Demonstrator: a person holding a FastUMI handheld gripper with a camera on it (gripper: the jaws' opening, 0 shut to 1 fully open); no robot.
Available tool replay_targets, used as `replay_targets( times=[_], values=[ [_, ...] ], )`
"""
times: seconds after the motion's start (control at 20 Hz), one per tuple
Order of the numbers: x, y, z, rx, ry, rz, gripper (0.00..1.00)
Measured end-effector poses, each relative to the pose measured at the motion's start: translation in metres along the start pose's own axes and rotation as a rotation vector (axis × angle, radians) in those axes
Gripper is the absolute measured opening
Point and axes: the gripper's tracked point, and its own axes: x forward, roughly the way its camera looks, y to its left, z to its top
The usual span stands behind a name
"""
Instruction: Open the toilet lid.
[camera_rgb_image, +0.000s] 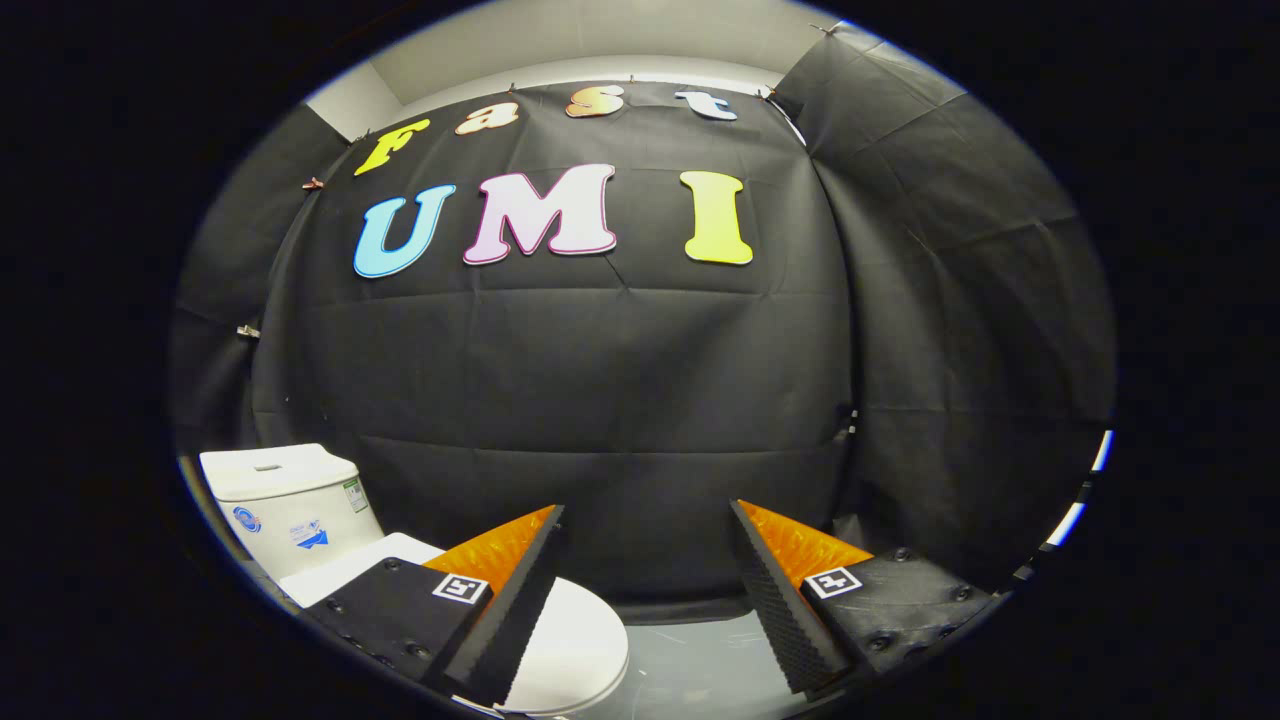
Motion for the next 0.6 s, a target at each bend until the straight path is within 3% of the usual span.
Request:
replay_targets(
  times=[0.6],
  values=[
    [-0.0004, 0.0007, 0.0005, -0.004, -0.002, -0.001, 0.99]
  ],
)
